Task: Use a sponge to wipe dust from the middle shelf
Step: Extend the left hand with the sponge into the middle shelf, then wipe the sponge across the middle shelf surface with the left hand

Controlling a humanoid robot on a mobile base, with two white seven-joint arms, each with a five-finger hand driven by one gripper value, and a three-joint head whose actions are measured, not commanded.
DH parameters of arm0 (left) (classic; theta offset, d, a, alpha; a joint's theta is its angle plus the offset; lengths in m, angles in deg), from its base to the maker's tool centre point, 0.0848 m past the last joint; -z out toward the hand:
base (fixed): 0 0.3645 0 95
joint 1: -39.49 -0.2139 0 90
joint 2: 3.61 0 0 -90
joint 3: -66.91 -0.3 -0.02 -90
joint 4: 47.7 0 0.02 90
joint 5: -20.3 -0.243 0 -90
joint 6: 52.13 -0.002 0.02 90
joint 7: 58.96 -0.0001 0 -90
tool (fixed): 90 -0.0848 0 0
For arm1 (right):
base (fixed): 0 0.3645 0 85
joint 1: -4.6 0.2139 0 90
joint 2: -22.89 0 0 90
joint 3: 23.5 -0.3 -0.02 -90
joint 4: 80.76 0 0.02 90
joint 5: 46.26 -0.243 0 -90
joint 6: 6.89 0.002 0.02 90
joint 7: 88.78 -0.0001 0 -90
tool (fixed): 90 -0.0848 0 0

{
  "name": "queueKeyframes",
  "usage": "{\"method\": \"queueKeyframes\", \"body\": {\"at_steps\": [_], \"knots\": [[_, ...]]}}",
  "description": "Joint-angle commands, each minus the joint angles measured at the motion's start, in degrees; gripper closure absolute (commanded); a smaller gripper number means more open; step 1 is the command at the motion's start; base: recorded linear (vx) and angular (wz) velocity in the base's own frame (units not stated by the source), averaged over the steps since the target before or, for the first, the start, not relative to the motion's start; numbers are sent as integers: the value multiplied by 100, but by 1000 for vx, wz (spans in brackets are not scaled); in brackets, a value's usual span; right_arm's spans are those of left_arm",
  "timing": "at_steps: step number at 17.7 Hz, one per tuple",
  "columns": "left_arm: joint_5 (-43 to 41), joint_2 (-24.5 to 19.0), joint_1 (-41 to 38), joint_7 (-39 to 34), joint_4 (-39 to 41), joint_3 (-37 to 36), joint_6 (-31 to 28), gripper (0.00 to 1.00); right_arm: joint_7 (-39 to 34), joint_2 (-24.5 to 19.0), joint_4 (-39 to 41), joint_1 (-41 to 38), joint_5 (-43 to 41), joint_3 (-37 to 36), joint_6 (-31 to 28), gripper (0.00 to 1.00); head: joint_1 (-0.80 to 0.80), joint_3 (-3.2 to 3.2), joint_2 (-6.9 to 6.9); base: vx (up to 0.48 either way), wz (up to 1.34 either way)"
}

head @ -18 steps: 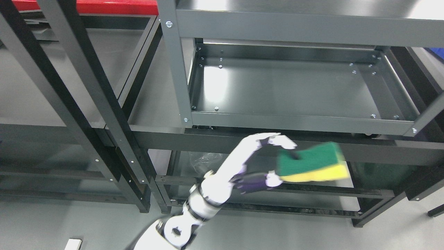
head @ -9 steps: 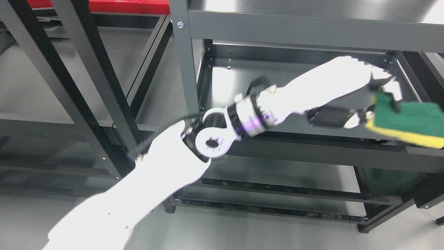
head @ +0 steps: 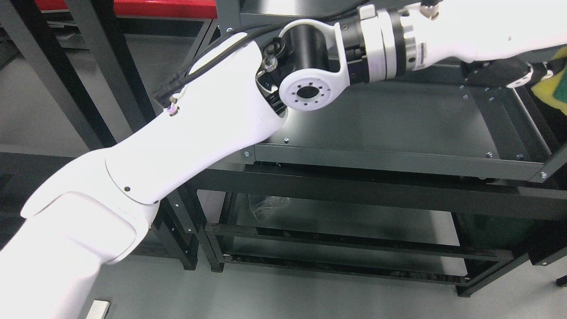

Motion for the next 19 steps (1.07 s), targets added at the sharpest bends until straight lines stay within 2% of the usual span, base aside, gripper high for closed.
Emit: {"method": "queueKeyframes", "body": {"at_steps": [1,3,7,10,19], "knots": [[-914,-101,667,-6,-1006,-655,35,100,-2,100,100,0,0,7,-3,0,0,0,0,0,0],[-941,-101,667,3,-1006,-594,87,100,-2,100,100,0,0,-1,-3,0,0,0,0,0,0],[-1266,-101,597,213,-954,-261,552,100,-2,100,100,0,0,-1,-3,0,0,0,0,0,0],[-1257,-219,255,460,-752,56,843,100,-2,100,100,0,0,-1,-3,0,0,0,0,0,0],[-1187,-2293,-1115,1145,1101,1655,1414,100,-2,100,100,0,0,-1,-3,0,0,0,0,0,0]]}}
